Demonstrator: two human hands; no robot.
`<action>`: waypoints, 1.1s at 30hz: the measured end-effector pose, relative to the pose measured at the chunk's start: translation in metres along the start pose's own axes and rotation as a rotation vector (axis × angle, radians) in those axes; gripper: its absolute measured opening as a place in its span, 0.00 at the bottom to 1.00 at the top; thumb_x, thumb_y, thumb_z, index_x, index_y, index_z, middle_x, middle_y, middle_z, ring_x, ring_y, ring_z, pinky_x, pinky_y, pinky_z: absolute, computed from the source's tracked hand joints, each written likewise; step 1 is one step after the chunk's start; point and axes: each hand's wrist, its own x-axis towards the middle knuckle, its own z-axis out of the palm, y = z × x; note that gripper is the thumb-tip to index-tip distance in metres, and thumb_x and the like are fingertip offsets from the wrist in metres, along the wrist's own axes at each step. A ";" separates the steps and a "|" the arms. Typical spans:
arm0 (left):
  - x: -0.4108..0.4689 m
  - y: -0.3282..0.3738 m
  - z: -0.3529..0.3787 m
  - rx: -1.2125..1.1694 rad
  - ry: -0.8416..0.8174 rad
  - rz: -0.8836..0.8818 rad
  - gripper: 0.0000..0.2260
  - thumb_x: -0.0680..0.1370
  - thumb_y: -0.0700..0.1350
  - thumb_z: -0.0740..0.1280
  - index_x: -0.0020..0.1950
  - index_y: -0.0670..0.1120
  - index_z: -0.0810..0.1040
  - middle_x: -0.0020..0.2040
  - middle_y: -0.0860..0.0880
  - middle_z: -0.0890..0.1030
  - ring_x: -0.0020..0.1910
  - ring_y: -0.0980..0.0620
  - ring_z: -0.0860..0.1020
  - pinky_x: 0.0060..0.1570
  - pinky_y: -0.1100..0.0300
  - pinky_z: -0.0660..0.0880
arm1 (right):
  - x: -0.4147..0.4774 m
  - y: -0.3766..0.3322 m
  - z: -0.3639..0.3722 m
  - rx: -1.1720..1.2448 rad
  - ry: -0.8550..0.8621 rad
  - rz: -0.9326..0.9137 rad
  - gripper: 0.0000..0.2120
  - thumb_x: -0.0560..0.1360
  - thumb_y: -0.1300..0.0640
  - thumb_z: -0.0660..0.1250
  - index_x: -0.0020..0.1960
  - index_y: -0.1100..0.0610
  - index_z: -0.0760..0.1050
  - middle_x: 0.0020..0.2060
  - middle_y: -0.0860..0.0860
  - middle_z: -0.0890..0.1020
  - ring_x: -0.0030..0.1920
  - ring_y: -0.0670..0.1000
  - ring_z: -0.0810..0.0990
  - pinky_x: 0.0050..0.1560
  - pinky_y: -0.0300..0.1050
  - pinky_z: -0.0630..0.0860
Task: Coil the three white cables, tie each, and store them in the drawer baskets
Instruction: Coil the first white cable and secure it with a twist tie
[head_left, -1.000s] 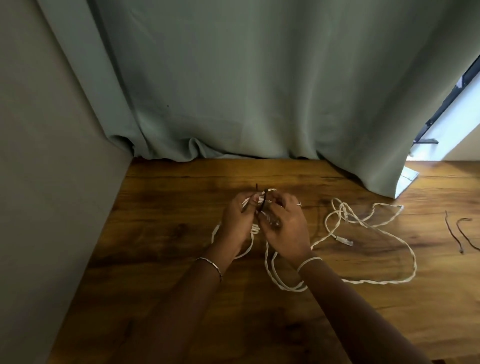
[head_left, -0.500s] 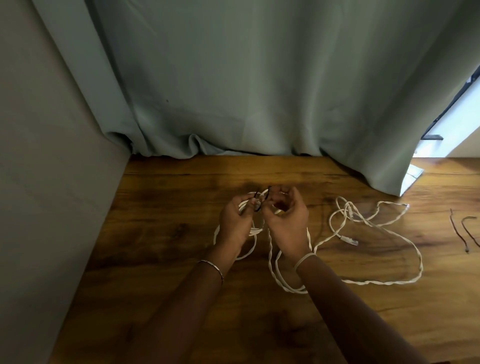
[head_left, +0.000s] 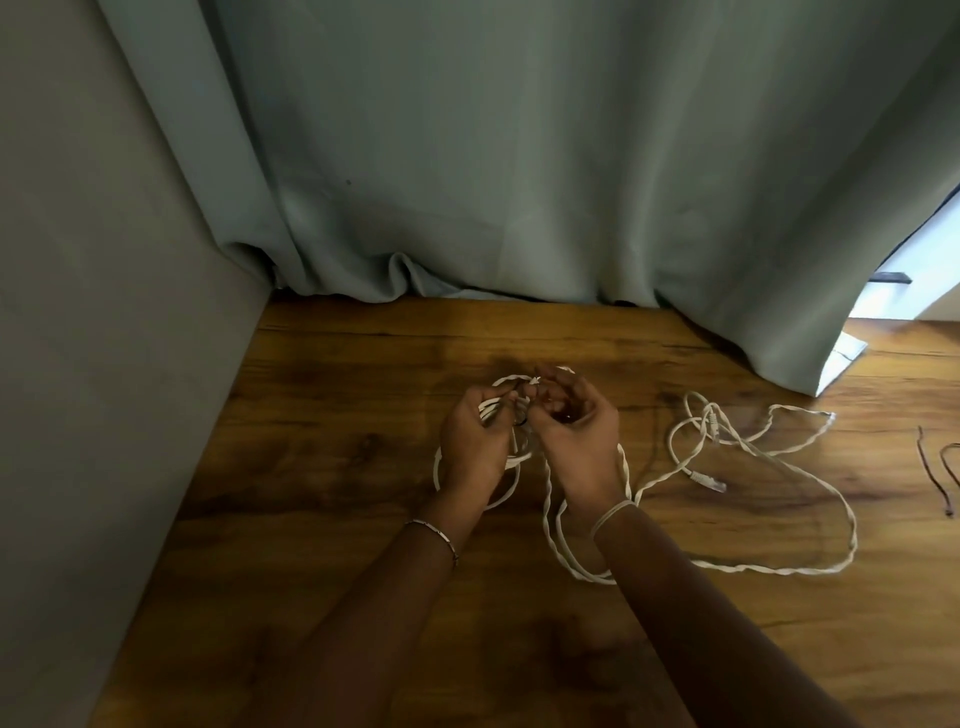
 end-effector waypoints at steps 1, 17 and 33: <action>0.000 -0.002 0.000 0.012 0.004 0.002 0.01 0.77 0.45 0.69 0.48 0.49 0.78 0.48 0.46 0.83 0.49 0.48 0.81 0.47 0.52 0.79 | 0.000 0.001 -0.001 0.003 -0.005 0.006 0.18 0.71 0.70 0.70 0.55 0.53 0.79 0.44 0.51 0.85 0.44 0.46 0.84 0.41 0.37 0.79; -0.024 -0.017 0.003 0.066 0.027 0.120 0.03 0.77 0.49 0.69 0.49 0.52 0.80 0.47 0.48 0.84 0.45 0.47 0.82 0.42 0.53 0.79 | -0.007 0.016 -0.010 -0.069 -0.005 -0.002 0.07 0.71 0.66 0.73 0.47 0.58 0.81 0.40 0.52 0.85 0.41 0.48 0.83 0.44 0.40 0.80; -0.022 -0.061 0.021 0.079 0.054 0.484 0.09 0.77 0.45 0.69 0.45 0.60 0.77 0.43 0.61 0.80 0.47 0.64 0.79 0.49 0.58 0.78 | -0.007 0.084 -0.026 0.011 0.052 -0.425 0.07 0.75 0.64 0.70 0.47 0.52 0.80 0.39 0.44 0.84 0.42 0.40 0.82 0.42 0.33 0.77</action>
